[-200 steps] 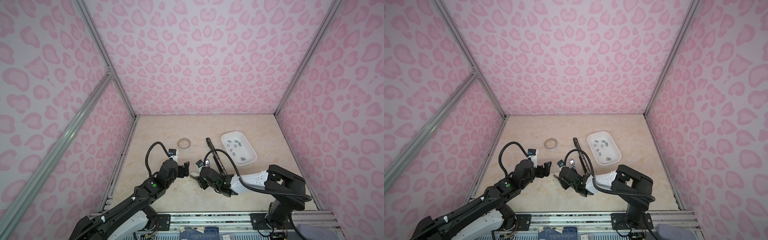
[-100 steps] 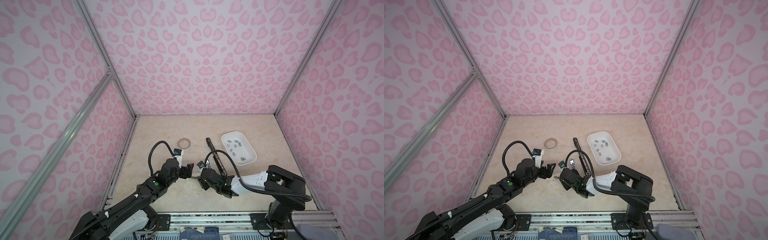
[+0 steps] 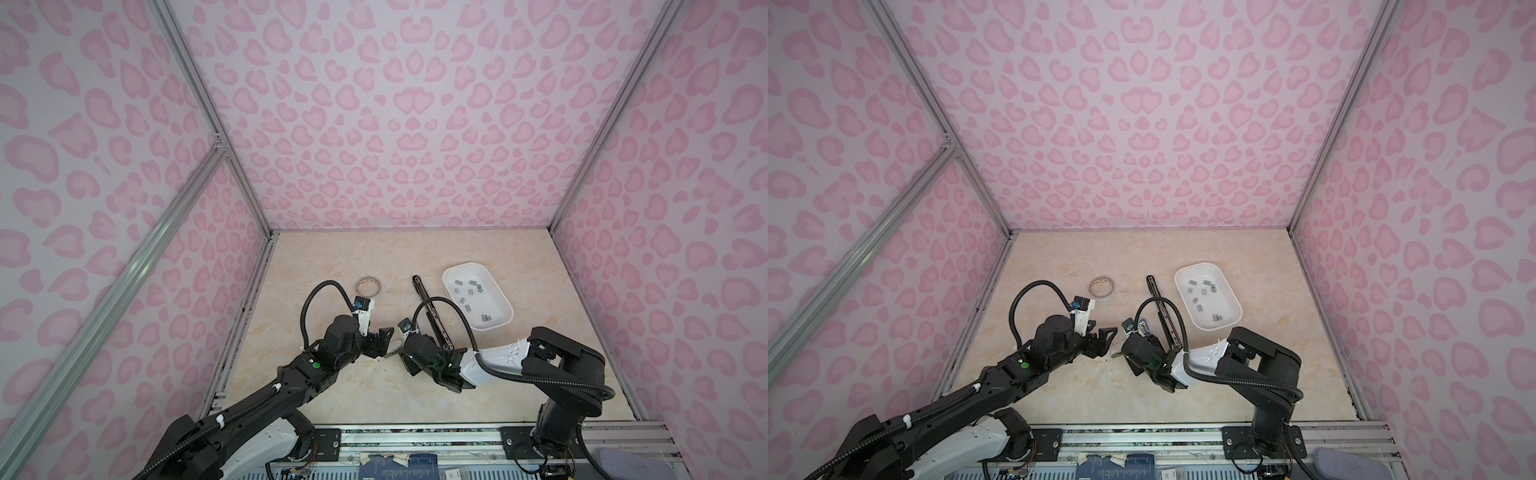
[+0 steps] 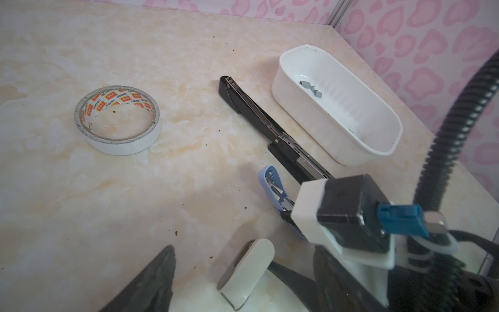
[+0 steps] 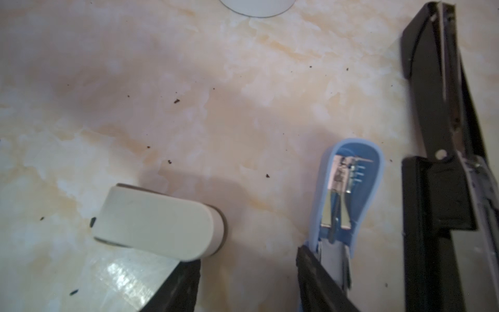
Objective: Load the staples into the stapler
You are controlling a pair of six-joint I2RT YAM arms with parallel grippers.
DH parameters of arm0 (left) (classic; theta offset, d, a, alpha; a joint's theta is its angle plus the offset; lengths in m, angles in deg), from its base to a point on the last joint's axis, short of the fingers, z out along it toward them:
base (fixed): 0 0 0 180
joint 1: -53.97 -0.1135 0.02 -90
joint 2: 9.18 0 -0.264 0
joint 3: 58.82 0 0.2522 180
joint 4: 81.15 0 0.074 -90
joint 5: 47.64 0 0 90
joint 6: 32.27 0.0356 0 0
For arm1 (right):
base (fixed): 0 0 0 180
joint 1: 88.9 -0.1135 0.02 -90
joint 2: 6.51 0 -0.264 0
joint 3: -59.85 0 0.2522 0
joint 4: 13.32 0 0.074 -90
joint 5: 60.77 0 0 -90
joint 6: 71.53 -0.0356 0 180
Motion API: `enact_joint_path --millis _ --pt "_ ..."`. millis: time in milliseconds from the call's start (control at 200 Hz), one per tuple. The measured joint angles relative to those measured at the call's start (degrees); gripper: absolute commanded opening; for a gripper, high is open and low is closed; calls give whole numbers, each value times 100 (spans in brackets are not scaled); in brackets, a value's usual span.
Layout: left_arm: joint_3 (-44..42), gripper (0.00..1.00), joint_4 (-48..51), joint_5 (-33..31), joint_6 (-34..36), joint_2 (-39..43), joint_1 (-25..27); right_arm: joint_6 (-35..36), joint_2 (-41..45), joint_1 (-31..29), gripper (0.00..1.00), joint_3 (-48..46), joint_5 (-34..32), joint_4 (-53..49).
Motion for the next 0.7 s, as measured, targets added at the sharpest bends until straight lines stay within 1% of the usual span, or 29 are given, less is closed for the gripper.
enact_joint_path --millis 160,235,395,550,700 --pt "-17 77 -173 175 85 -216 0 -50 129 28 58 -20 -35 -11" --pt "-13 74 -247 245 136 -413 2 -103 297 28 59 -68 -46 -9" --pt "42 72 -356 350 192 -894 57 -160 772 -2 59 -291 -118 -13" --pt "199 71 -398 339 232 -1464 221 -284 1228 -125 58 -463 -293 -144" --pt "503 71 -398 199 310 -2098 535 -448 1665 -125 59 -673 -503 -369"
